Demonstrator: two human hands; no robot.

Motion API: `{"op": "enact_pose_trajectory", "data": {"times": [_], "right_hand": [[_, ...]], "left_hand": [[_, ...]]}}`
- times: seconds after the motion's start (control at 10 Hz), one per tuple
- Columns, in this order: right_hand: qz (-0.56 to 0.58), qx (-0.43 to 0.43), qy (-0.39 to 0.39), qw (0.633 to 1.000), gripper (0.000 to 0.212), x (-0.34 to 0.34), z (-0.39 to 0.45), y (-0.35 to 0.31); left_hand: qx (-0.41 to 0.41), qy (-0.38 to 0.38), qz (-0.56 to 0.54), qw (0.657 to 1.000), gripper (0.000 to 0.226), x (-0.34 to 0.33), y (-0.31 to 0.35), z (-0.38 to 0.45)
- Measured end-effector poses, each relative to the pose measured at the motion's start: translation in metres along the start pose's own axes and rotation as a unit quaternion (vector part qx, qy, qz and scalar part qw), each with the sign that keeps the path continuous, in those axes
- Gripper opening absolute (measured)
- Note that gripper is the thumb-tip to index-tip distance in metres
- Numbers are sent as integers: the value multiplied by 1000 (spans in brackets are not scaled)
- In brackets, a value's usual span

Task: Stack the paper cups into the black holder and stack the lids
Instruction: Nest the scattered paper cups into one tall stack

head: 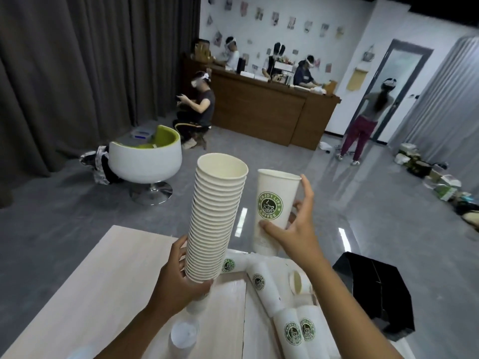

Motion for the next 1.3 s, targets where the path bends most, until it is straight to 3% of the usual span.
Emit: {"op": "enact_pose_trajectory", "data": {"times": [0.3, 0.5, 0.9, 1.0, 1.1, 1.2, 1.3], "right_hand": [[52, 143, 41, 987, 124, 4, 53, -127], [53, 206, 19, 977, 131, -36, 69, -160], [40, 153, -77, 984, 115, -96, 60, -137], [22, 134, -97, 986, 101, -97, 60, -133], [-10, 134, -113, 984, 86, -93, 60, -127], [-45, 143, -130, 980, 71, -93, 56, -122], [-62, 152, -140, 976, 65, -94, 51, -116]], "left_hand": [[18, -15, -15, 1000, 107, 11, -8, -8], [42, -7, 1, 999, 112, 16, -21, -15], [45, 62, 7, 997, 97, 37, -14, 0], [63, 73, -15, 995, 67, 41, -9, 0], [15, 31, 27, 999, 109, 45, -19, -1], [8, 24, 23, 999, 112, 44, -19, -3], [34, 43, -26, 998, 94, 42, -13, -1]]}}
Point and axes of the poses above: each hand's wrist, its own z-axis towards the middle knuckle, its own x-axis out of the back of the hand, y = z × x, the point moved 2 cm from there along z, towards the middle knuckle, and after that the axes turned 4 degrees about z, right-handed, at the moved point
